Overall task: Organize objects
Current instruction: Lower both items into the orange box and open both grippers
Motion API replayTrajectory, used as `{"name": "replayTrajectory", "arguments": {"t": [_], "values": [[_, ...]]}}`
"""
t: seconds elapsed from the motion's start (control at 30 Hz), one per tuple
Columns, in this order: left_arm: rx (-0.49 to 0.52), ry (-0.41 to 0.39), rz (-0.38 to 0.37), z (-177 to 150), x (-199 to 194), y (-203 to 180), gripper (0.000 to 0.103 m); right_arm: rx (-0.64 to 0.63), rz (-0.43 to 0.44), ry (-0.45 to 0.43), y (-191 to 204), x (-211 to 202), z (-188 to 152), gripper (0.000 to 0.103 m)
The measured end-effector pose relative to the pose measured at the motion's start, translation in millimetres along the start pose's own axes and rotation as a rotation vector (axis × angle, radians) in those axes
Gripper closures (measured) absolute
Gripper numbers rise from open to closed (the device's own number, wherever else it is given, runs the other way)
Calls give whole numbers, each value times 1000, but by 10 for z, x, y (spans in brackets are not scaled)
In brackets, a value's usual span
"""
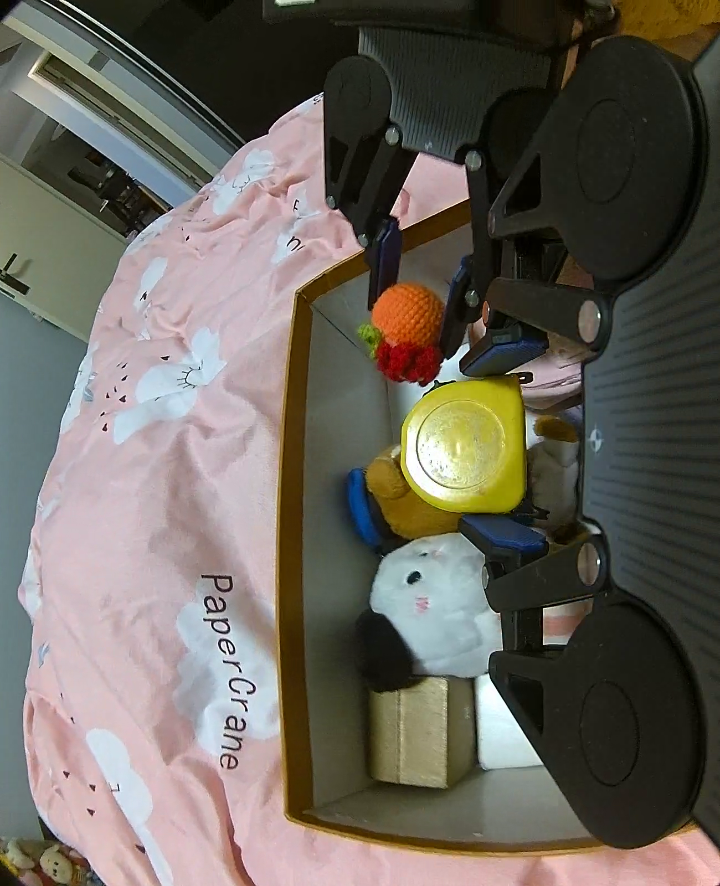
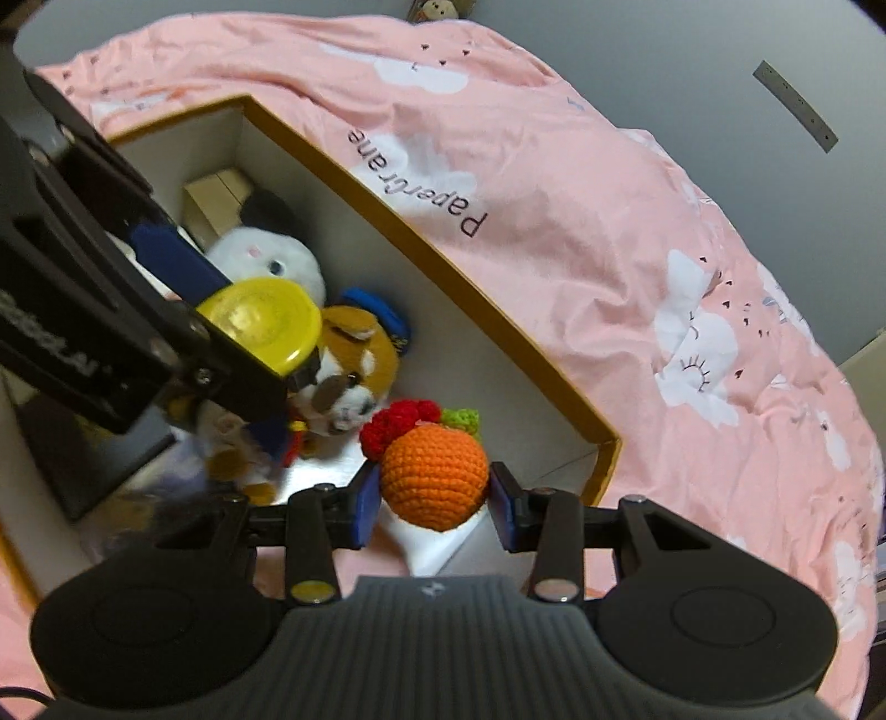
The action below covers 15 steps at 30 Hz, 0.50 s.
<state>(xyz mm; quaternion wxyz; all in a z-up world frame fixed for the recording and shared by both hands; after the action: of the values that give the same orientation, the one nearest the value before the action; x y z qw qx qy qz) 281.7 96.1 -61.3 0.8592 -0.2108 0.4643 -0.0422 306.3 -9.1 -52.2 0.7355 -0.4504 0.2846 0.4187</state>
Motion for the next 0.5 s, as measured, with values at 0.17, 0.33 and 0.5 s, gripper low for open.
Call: {"name": "replayTrajectory", "arguments": {"t": [0.17,0.33,0.5], "values": [[-24,26,-57,51,90,-3,41,-23,-39,15,-38,128,-18,60],[-1,44,-56,95,196,-69,41,-10,-73,-14,-87,76,-116,58],[73,54,-38,129,287,-210,41,84,-110,-112,-165,-213,-242,57]]}}
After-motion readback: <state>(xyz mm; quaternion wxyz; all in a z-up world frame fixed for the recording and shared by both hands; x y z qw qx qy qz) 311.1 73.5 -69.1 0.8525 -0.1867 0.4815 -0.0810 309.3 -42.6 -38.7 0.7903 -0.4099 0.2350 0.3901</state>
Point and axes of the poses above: each gripper's, at about its wrist camera, not at the fingertips, and x roughly the way its jaws point, y to its left, z to its top, the point moved 1 cm from there along x, roughly the way its jaws point, and after that the axes turned 6 degrees about -x, right-handed, at the moved point
